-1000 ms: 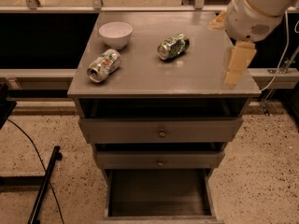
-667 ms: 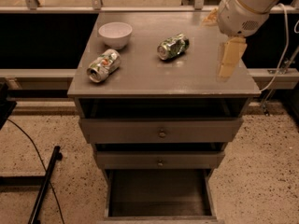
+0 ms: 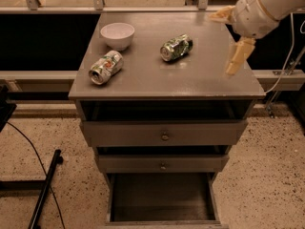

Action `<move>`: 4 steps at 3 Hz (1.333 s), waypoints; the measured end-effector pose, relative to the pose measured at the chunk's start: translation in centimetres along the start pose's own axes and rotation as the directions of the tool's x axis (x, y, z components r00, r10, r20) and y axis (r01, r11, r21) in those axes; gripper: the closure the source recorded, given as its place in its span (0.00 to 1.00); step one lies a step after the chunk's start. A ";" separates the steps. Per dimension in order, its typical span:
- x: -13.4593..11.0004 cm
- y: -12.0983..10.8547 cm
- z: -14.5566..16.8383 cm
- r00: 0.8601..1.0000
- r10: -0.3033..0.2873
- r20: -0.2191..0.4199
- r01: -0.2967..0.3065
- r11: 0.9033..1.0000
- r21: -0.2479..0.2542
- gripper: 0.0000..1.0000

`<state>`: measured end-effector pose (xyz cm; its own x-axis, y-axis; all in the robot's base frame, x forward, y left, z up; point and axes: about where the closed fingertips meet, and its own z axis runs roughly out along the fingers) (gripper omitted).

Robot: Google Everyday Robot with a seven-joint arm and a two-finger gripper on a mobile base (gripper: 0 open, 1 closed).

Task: Place green can into bottom drawer

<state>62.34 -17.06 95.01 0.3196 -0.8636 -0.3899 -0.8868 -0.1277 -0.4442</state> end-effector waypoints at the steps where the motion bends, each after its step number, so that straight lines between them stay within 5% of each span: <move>1: -0.2 -0.2 0.6 1.000 -0.012 -0.018 0.012 1.000 -0.022 0.00; 2: -0.5 -1.5 2.1 0.997 -0.067 -0.045 0.064 0.995 -0.073 0.00; 3: -1.0 -3.2 4.3 0.983 -0.168 -0.080 0.159 0.981 -0.113 0.00; 4: -1.0 -4.6 6.3 0.955 -0.283 -0.094 0.270 0.954 -0.126 0.00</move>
Offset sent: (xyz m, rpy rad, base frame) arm 0.0432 0.0336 -0.0045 -0.1719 0.0414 0.1416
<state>68.18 -12.57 92.33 0.5245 -0.8342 -0.1705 -0.8021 -0.4170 -0.4275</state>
